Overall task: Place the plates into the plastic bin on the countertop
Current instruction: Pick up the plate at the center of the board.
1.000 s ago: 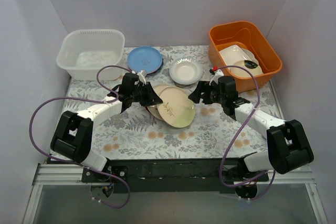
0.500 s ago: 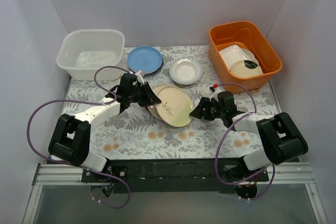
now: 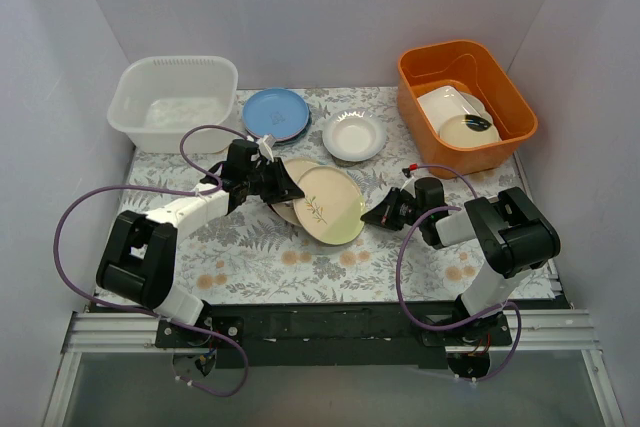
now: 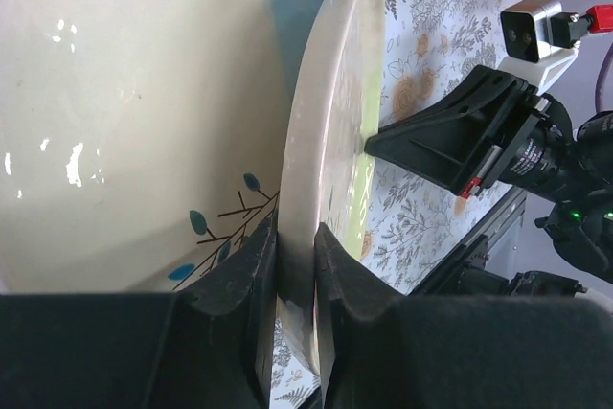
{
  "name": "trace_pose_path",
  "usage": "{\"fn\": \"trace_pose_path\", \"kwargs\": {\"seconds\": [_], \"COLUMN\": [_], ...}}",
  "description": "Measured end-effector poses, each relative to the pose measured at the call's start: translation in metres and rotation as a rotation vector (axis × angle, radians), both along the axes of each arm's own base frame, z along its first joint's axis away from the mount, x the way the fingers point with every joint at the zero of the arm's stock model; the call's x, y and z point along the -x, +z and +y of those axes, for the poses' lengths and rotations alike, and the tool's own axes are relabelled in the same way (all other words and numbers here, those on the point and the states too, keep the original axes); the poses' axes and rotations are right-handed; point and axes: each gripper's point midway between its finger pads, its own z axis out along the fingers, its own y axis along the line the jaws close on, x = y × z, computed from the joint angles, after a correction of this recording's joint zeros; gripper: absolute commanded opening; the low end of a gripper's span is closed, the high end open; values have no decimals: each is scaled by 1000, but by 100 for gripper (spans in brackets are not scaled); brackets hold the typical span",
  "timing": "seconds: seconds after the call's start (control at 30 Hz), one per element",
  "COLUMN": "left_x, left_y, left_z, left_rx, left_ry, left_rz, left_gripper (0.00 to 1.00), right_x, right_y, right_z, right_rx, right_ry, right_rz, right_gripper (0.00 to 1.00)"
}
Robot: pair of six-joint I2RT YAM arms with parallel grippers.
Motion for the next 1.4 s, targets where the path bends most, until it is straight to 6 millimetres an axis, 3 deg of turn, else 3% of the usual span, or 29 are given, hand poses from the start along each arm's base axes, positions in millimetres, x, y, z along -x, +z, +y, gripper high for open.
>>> {"fn": "trace_pose_path", "kwargs": {"seconds": [0.03,0.2,0.53,0.77,0.83,0.9,1.07,1.1,1.13,1.23,1.33,1.4], "left_x": [0,7,19,21,23,24,27,27,27,26,27,26], "left_y": [0,0,-4,-9,-12,-9,-2,-2,-2,1,-1,-7], "left_z": [0,-8,-15,-17,-19,-22,-31,-31,-31,-33,-34,-31], "left_rx": [1,27,73,72,71,89,120,121,121,125,112,89], "left_ry": [-2,-41,-83,-99,-114,-129,-175,-175,-176,-181,-177,-151], "left_rz": [1,18,63,74,79,77,60,62,61,55,52,66], "left_gripper": [25,38,38,26,18,1,0,0,0,0,0,0], "right_x": [0,1,4,1,-1,-1,4,5,5,7,7,3], "right_y": [0,1,2,15,22,22,19,20,21,27,39,54], "right_z": [0,1,2,3,3,1,-3,-4,-4,-4,1,5], "right_rx": [-1,-2,-7,-12,-13,2,28,32,36,36,22,4], "right_ry": [-2,6,23,25,27,17,12,13,13,20,53,67], "right_rz": [2,-5,0,-32,-57,-54,-26,-29,-31,-42,-86,-135], "right_gripper": [1,1,1,1,1,1,2,6,24,59,79,85]}}
